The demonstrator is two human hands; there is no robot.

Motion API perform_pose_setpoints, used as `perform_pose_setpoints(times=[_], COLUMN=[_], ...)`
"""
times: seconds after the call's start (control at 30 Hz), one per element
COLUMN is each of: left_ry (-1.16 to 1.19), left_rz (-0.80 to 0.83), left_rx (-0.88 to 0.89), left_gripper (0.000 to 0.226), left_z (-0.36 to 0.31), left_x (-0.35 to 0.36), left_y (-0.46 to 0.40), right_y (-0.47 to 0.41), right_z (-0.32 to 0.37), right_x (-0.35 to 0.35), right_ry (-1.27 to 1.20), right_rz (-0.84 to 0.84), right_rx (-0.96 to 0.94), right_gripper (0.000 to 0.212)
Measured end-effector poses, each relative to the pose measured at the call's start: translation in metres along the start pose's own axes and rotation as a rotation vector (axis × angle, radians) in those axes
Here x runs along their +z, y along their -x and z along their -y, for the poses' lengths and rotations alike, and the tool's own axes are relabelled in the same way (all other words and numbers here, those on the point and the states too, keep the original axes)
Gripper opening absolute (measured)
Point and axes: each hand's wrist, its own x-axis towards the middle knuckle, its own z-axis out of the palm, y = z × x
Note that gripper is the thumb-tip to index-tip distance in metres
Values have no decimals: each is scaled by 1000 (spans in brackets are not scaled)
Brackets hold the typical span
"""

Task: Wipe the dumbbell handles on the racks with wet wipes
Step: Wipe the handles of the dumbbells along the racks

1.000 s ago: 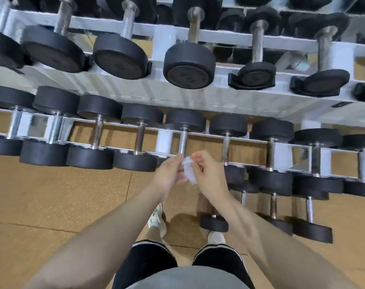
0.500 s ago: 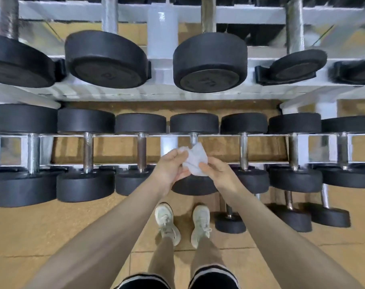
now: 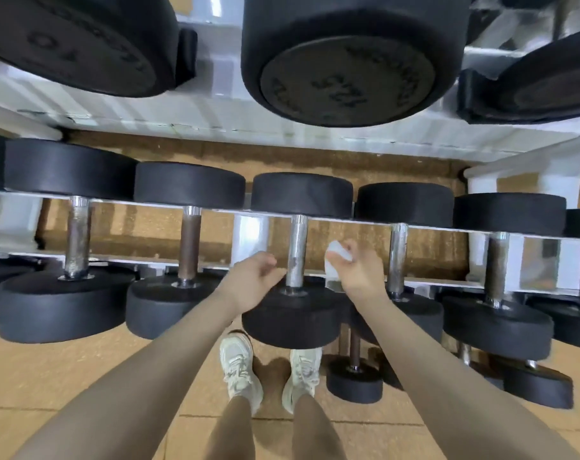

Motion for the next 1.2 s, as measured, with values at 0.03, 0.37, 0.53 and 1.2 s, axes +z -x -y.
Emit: perform_pose_setpoints(times=[0.03,0.37,0.53,1.2], left_ry=[-11,13,-65,-36], left_rz=[41,252,231,298], left_rx=[20,93,185,196], left_gripper=[33,35,35,27], left_z=[7,46,60,68], left_x=[-2,5,6,1], left_y=[1,-4,-8,-24], right_y=[-10,-78,-74,-39], right_z=[-5,-3,-28,-20], right_x=[3,55,50,73], right_ry=[101,-375,-73,58], right_rz=[-18,56,209,68], right_rx=[-2,190,162,113], right_gripper=[25,34,37,32])
